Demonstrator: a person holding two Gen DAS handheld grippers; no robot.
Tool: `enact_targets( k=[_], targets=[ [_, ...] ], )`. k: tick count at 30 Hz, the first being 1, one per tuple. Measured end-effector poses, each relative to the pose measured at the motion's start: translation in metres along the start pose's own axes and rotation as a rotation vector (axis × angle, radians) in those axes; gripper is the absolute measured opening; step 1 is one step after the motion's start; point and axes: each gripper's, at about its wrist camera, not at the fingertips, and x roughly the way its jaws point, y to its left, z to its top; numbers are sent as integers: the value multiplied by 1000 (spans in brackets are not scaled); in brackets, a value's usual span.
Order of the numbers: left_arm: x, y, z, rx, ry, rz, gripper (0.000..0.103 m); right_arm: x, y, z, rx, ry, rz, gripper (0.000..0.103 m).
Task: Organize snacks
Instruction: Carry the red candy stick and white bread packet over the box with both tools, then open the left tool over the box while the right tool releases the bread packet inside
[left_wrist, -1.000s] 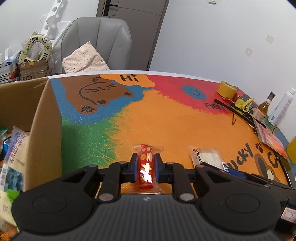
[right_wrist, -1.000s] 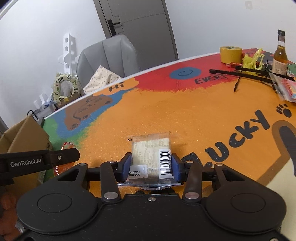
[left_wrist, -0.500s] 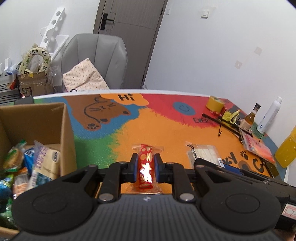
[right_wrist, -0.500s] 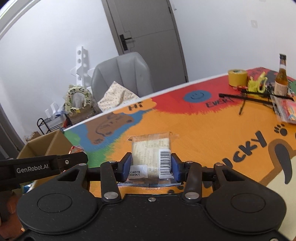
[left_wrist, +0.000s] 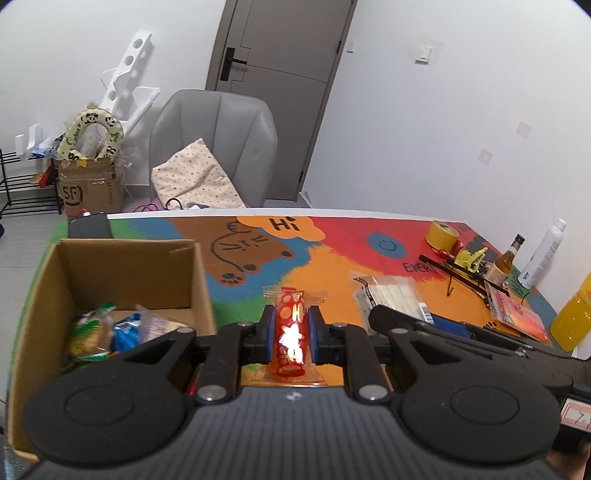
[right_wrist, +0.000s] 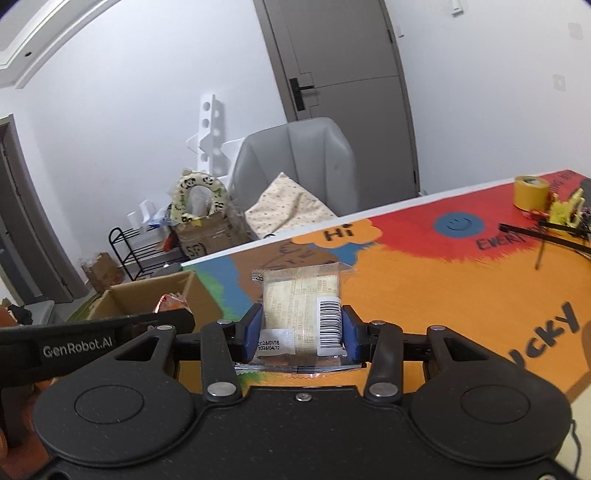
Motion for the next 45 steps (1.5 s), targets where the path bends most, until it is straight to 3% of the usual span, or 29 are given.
enact_targets(
  k=[19, 38, 42, 45],
  targets=[
    [-32, 79, 8, -69, -41, 88, 16, 17, 77, 7, -84, 1, 86, 42],
    [-24, 143, 6, -166, -53, 66, 17, 50, 132, 6, -149, 62, 112, 43],
    [-22, 155, 7, -190, -57, 70, 17, 57, 136, 7, -144, 64, 118, 51],
    [-20, 160, 8, -198, -55, 69, 17, 59, 135, 7, -141, 64, 103, 51]
  ],
)
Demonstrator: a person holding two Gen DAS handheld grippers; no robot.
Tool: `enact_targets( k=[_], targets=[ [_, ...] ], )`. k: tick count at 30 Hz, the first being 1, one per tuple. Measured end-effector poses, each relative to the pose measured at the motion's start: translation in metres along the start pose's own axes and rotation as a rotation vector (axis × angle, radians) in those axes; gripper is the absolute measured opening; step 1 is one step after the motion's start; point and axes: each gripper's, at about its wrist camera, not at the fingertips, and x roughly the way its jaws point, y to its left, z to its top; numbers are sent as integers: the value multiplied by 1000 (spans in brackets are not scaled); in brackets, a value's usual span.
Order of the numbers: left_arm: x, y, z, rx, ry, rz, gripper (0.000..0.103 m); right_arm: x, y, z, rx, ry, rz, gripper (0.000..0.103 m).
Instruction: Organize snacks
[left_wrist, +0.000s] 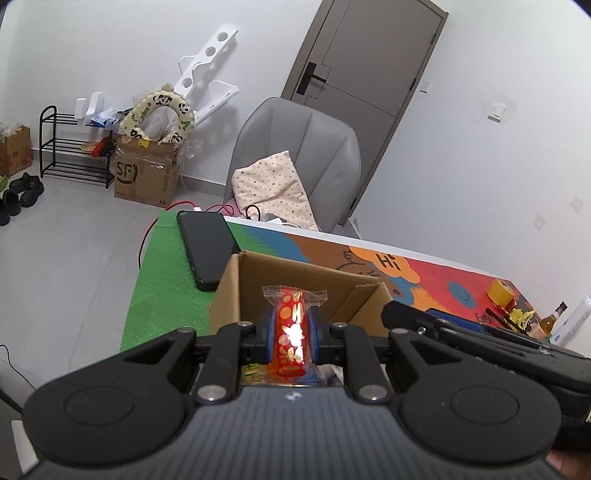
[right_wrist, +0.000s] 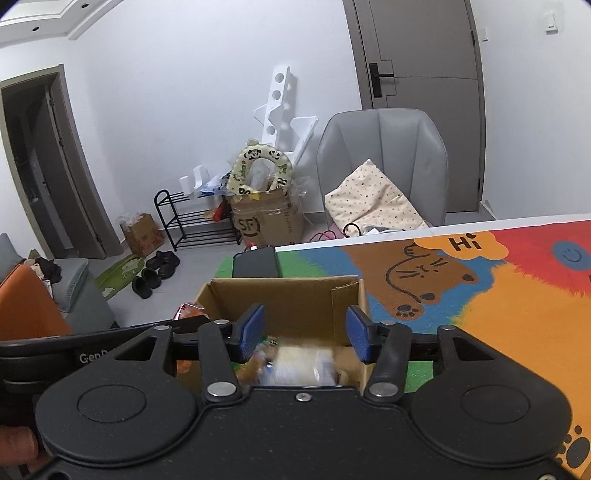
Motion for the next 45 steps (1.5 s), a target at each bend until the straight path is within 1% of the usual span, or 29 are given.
enact_targets(
  k=[8, 13, 18, 22, 23, 25, 26, 28, 29, 31, 33, 38, 40, 42, 45],
  targets=[
    [11, -3, 3, -3, 19, -22, 17, -5, -10, -3, 20, 1, -29, 57],
    [11, -11, 5, 23, 19, -22, 29, -12, -17, -3, 32, -14, -40, 61],
    [8, -13, 3, 24, 23, -3, 37, -19, -21, -5, 40, -18, -35, 65],
    [1, -16, 0, 24, 20, 24, 51, -27, -27, -8, 54, -23, -31, 69],
    [-2, -17, -2, 24, 20, 31, 53, -29, -30, -9, 60, -24, -30, 69],
    [-5, -18, -4, 23, 24, 40, 61, -33, -36, -10, 74, -22, -31, 70],
    [-8, -19, -6, 23, 24, 44, 63, -36, -38, -12, 81, -22, -33, 71],
    [-13, -21, -10, 27, 25, 53, 72, -40, -43, -15, 92, -22, -39, 73],
    [-16, -22, -12, 33, 23, 55, 73, -42, -44, -16, 97, -21, -43, 74],
    [-22, -23, -15, 44, 17, 61, 80, -46, -46, -18, 102, -22, -43, 74],
    [-26, -24, -18, 50, 13, 73, 84, -51, -47, -21, 102, -24, -45, 77],
    [-35, -24, -20, 50, 11, 89, 90, -62, -48, -26, 96, -29, -51, 85],
    [-39, -25, -23, 52, 11, 113, 93, -66, -49, -28, 95, -31, -56, 91],
    [-42, -26, -26, 65, 21, 121, 94, -71, -51, -32, 100, -33, -59, 93],
    [-48, -30, -31, 87, 40, 113, 94, -79, -53, -37, 116, -33, -68, 96]
  ],
)
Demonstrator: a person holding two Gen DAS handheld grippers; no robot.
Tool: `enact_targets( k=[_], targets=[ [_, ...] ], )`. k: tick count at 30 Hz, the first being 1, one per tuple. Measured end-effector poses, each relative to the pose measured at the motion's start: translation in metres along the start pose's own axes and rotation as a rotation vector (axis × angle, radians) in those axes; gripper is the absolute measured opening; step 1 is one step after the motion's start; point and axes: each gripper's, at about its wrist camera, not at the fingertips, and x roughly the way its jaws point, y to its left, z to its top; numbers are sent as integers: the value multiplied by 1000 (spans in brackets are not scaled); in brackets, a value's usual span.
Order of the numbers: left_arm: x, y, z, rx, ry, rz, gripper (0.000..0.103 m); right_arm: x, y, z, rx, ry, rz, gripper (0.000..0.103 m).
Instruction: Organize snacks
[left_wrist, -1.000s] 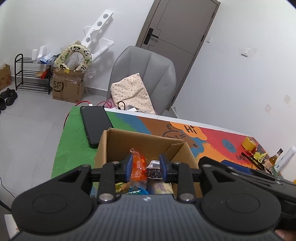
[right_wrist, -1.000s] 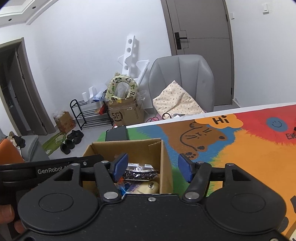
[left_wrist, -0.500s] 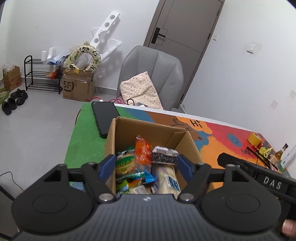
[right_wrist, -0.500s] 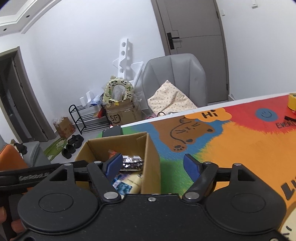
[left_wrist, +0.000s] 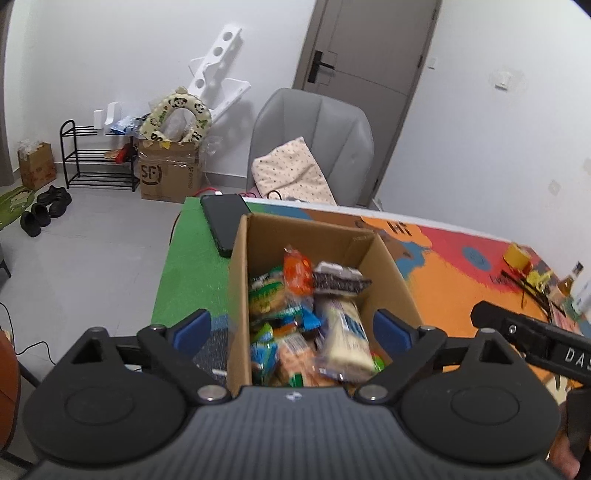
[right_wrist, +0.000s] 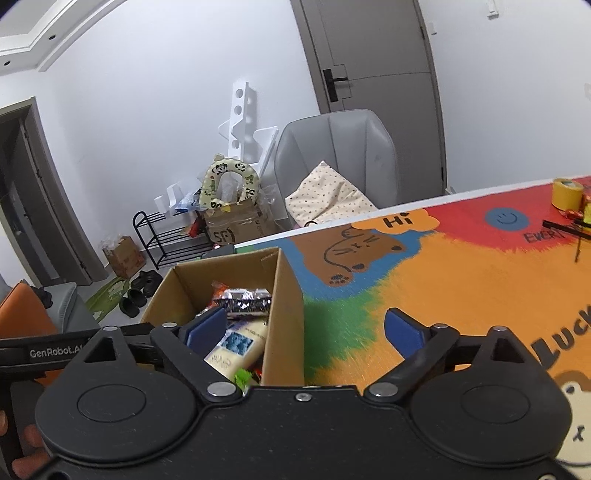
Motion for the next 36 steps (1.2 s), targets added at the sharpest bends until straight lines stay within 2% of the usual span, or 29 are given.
enact_targets(
  k=[5, 23, 31, 36],
  targets=[
    [-18, -5, -9, 24, -10, -16, 99, -16, 0, -7, 2, -12, -18, 103],
    [-70, -9, -49, 108, 2, -63, 103, -72, 7, -42, 7, -28, -79, 103],
    [-92, -9, -60, 128, -23, -98, 103, -104, 16, -48, -18, -23, -135, 103],
    [-110, -12, -66, 131, -71, -131, 103, -131, 13, -55, -24, -38, -168, 103]
  ],
)
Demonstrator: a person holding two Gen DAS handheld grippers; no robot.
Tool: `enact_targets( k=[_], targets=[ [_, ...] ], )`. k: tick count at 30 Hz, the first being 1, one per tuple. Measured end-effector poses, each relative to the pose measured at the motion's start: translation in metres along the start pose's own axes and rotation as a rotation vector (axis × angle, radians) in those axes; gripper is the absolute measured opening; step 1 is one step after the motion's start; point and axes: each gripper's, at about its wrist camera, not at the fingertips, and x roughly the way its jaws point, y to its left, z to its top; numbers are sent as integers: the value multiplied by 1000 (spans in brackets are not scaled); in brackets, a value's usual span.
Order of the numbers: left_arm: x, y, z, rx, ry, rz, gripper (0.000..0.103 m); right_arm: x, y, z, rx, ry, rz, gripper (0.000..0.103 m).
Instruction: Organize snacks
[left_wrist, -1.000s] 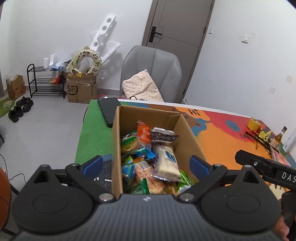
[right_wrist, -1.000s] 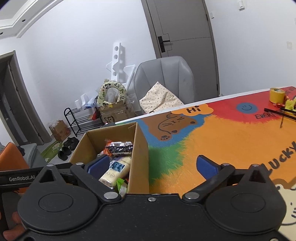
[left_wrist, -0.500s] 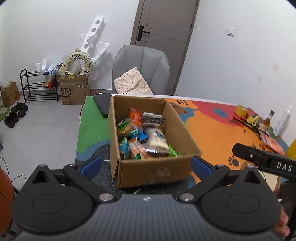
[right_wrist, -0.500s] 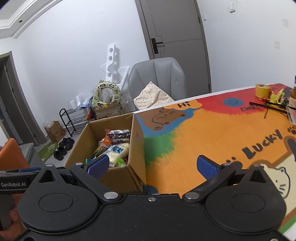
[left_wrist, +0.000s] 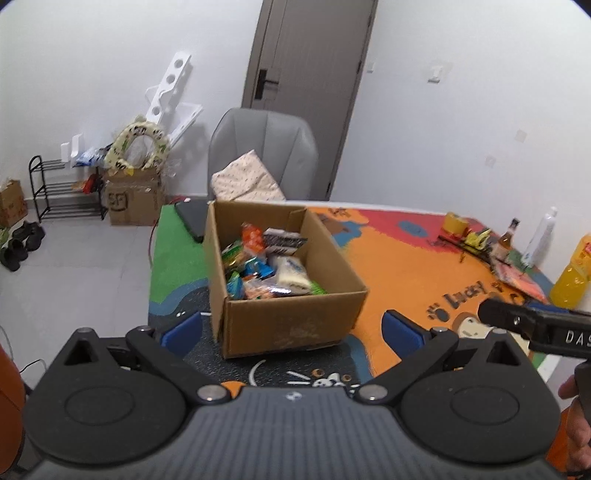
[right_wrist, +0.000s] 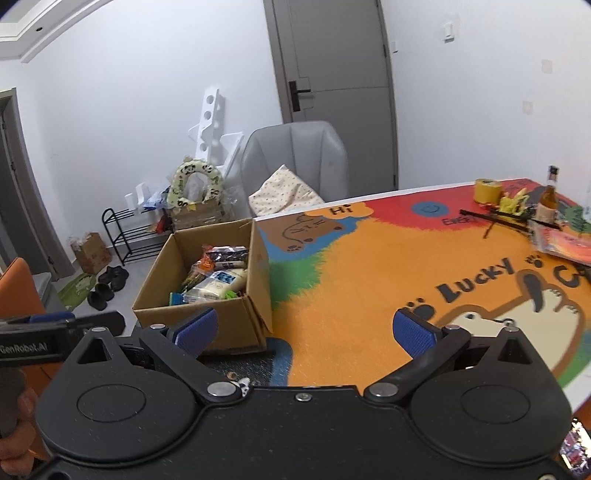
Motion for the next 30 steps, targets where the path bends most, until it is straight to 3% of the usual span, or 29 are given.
enact_targets(
  k=[12, 15, 30],
  targets=[
    [-43, -22, -8, 78, -63, -35, 103, -48, -9, 4, 57, -38, -30, 103],
    [-57, -26, -7, 89, -99, -11, 103, -50, -6, 0, 56, -22, -27, 103],
    [-62, -36, -14, 105, -69, -50, 103, -68, -3, -7, 12, -31, 11, 103]
  ],
)
